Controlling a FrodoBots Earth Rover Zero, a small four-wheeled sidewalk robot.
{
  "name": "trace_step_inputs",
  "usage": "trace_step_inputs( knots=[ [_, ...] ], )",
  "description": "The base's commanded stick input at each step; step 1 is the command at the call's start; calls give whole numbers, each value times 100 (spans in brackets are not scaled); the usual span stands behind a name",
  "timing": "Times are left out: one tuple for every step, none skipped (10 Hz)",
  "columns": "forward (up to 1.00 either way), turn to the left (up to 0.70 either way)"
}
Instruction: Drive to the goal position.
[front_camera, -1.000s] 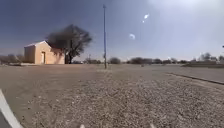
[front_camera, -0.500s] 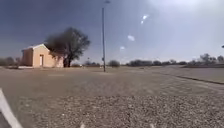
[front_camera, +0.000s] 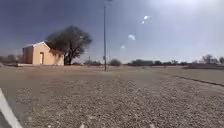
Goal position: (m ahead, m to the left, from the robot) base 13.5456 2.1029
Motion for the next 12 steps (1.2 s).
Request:
trace_step_inputs(
  knots=[
    [70, -31],
    [70, -35],
    [70, -35],
    [70, -21],
    [70, -4],
    [70, 0],
    [70, 0],
    [70, 0],
    [70, 0],
    [70, 0],
    [70, 0],
    [70, 0]
  ],
)
